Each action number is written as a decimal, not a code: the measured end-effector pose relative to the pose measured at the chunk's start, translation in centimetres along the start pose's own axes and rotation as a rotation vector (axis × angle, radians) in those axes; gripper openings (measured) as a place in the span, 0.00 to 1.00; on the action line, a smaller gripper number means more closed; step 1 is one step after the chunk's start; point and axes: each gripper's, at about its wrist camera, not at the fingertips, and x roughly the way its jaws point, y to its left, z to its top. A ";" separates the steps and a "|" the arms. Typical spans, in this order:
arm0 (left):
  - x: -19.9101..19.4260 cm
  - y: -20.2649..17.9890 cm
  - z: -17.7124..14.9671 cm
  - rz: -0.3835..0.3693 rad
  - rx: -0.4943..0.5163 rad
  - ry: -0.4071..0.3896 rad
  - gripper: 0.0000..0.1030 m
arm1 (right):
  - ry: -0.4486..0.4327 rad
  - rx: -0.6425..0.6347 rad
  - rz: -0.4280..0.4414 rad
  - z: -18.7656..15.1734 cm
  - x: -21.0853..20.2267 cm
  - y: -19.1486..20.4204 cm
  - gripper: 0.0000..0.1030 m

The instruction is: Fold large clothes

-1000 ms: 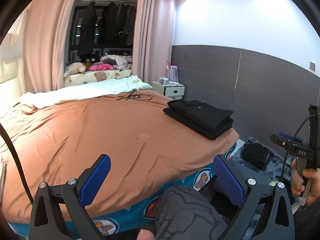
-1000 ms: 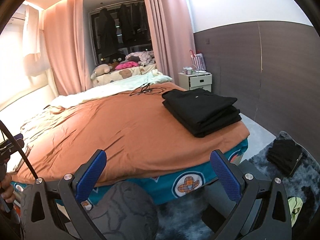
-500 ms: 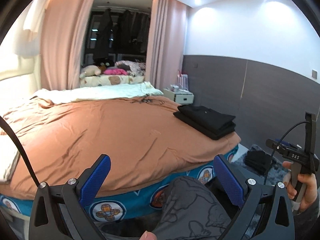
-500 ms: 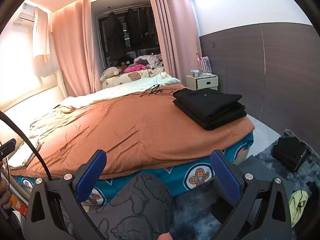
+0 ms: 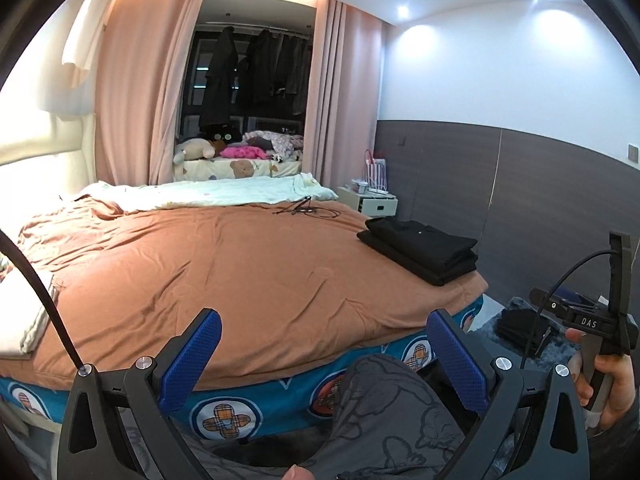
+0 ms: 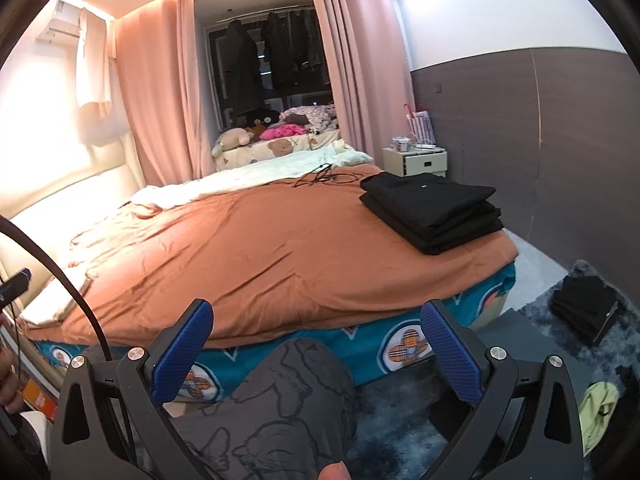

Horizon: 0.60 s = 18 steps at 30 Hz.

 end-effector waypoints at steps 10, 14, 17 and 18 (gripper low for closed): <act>-0.3 -0.2 -0.3 0.019 -0.016 -0.008 1.00 | 0.010 -0.039 0.020 -0.3 0.4 2.7 1.00; -0.6 -0.1 -0.2 0.021 -0.026 -0.018 1.00 | -0.015 -0.055 0.037 -0.6 0.0 3.2 1.00; -0.8 -0.1 -0.3 0.019 -0.031 -0.017 1.00 | -0.020 -0.071 0.030 -0.8 -0.1 3.3 1.00; -0.8 -0.1 -0.4 0.020 -0.031 -0.016 1.00 | -0.017 -0.072 0.031 -1.0 0.0 3.2 1.00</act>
